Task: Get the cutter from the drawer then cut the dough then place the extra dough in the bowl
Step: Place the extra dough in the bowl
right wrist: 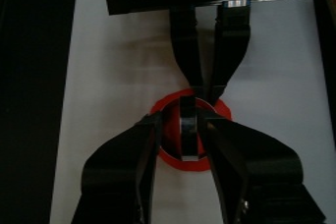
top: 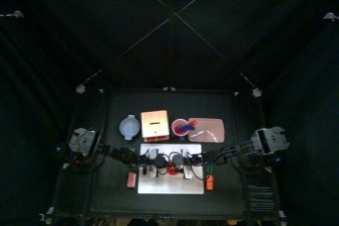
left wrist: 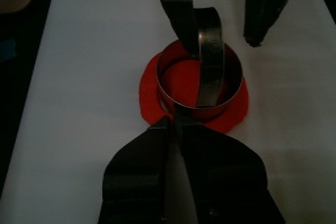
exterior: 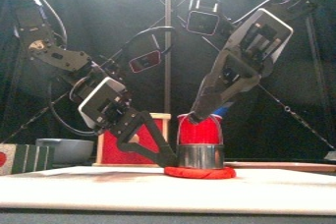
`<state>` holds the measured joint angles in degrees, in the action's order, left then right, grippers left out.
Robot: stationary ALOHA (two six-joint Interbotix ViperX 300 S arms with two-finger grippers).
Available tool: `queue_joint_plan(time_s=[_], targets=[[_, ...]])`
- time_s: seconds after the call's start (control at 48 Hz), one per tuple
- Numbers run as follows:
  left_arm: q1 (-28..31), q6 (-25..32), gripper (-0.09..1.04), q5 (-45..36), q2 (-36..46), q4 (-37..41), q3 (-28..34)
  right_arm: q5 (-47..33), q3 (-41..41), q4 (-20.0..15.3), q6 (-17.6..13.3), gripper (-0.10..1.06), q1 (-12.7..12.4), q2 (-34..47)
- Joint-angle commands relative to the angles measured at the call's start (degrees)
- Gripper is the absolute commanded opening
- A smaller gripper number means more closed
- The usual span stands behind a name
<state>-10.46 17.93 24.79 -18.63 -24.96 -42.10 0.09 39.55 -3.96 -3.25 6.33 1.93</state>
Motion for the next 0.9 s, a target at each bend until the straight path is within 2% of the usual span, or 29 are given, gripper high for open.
queue_joint_plan(time_s=[0.021,0.104,0.25,0.521,0.729,0.896], targets=[[-0.3,-0.1,0.56,-0.3,0.2,-0.1,0.4,-0.1,-1.2,1.1,0.1,0.56,-0.7,-0.6],[-0.2,-0.1,0.56,-0.3,0.2,-0.1,0.4,0.4,-1.4,2.5,0.0,0.52,-0.7,-0.6],[-0.3,-0.1,0.56,-0.2,0.1,-0.1,0.3,2.0,-2.2,2.8,0.0,0.48,-0.7,-2.4],[-0.2,-0.1,0.56,-0.4,0.2,-0.1,0.1,7.5,-0.7,3.1,0.1,0.48,-1.3,-16.8],[-0.2,-0.1,0.56,-0.7,0.2,-0.1,0.3,8.8,8.4,3.7,0.0,0.48,-2.5,-31.6],[0.2,0.0,0.56,-0.7,1.5,-0.8,0.4,8.0,16.3,3.3,-0.1,0.48,-3.0,-36.0]])
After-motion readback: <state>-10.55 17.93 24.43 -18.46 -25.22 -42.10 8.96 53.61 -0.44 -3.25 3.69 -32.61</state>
